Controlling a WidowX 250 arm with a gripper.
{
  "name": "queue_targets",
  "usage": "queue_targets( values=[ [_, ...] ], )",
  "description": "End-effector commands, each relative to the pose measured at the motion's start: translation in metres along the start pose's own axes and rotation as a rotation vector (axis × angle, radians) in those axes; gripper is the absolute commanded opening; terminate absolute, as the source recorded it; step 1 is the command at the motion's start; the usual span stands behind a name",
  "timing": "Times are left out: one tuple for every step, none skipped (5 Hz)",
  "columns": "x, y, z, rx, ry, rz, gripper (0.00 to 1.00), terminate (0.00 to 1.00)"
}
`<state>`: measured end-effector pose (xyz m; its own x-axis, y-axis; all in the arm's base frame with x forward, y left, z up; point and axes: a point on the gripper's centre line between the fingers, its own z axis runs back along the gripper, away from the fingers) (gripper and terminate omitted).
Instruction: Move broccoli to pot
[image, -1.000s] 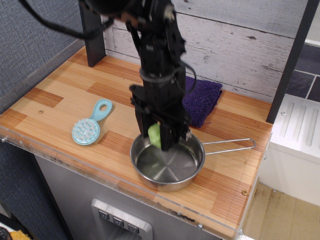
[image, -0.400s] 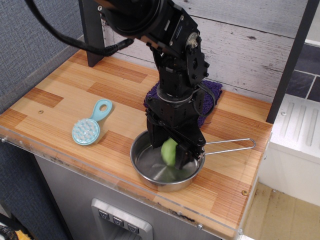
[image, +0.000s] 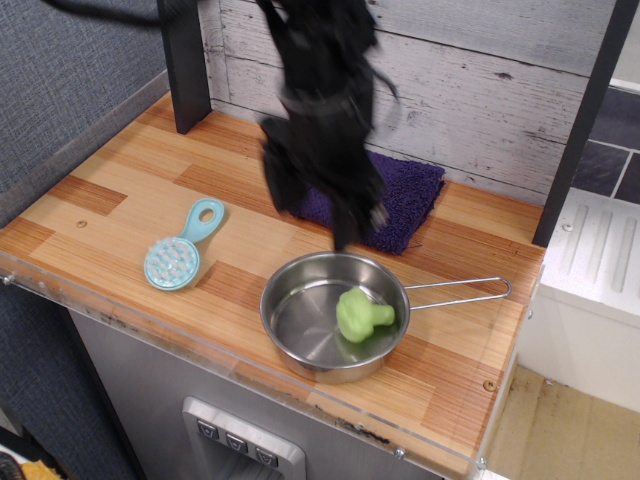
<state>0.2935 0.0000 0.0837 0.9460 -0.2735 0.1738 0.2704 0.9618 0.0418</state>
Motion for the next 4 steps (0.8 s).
queue_targets(
  values=[
    [0.010,0.066,0.032,0.019,-0.062,0.162,1.00,0.00],
    [0.010,0.071,0.024,-0.001,-0.028,0.186,1.00,0.00],
    [0.009,0.071,0.022,-0.021,-0.023,0.196,1.00,0.00],
    [0.005,0.069,0.023,-0.018,-0.009,0.193,1.00,0.00]
  ],
)
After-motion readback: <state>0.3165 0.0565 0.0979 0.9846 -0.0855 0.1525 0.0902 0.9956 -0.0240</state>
